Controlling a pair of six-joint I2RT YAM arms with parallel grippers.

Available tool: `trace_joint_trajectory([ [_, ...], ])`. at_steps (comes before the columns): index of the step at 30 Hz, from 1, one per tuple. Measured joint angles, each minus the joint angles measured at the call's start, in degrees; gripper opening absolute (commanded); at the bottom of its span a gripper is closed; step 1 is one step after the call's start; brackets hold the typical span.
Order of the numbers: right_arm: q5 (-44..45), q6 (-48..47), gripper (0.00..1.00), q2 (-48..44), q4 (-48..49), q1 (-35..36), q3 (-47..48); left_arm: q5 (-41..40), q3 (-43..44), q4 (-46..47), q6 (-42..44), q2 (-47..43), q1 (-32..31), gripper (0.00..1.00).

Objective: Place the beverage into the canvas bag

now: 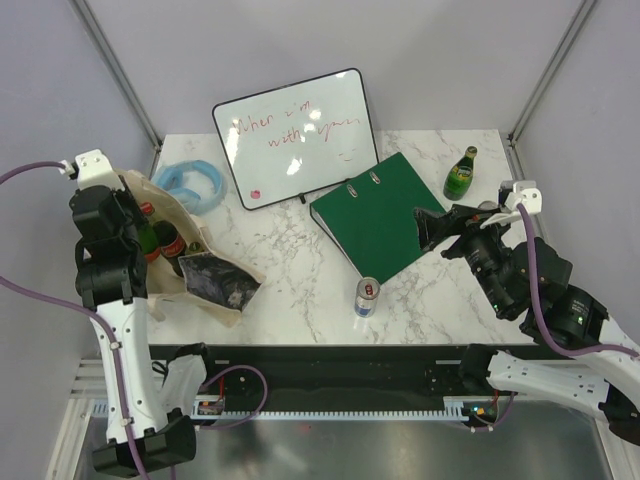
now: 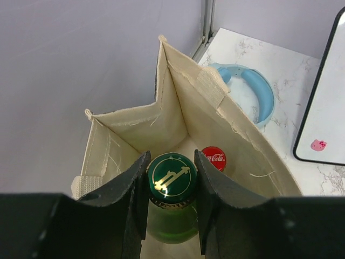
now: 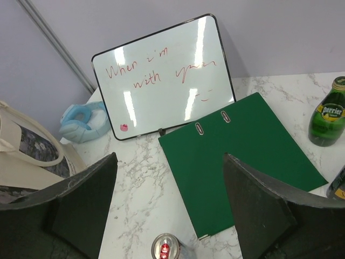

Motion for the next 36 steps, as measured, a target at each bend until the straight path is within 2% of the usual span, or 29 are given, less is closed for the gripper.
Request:
trace_joint_trajectory([
  [8, 0.22, -0.85, 0.87, 0.00, 0.00, 0.00, -0.33, -0.26, -8.24, 5.77, -0.15, -1.31, 1.09, 0.02],
  [19, 0.22, -1.03, 0.87, 0.35, 0.00, 0.00, -0.72, -6.25, -9.94, 11.47, 0.11, -1.33, 1.36, 0.02],
  [28, 0.13, -1.01, 0.87, 0.76, 0.02, 0.00, -0.72, -7.52, -17.73, 27.26, 0.85, -1.75, 1.38, 0.02],
  [36, 0.13, -1.01, 0.87, 0.92, 0.07, 0.00, -1.07, -6.47, -22.43, 31.74, 0.13, -0.37, 2.29, 0.02],
])
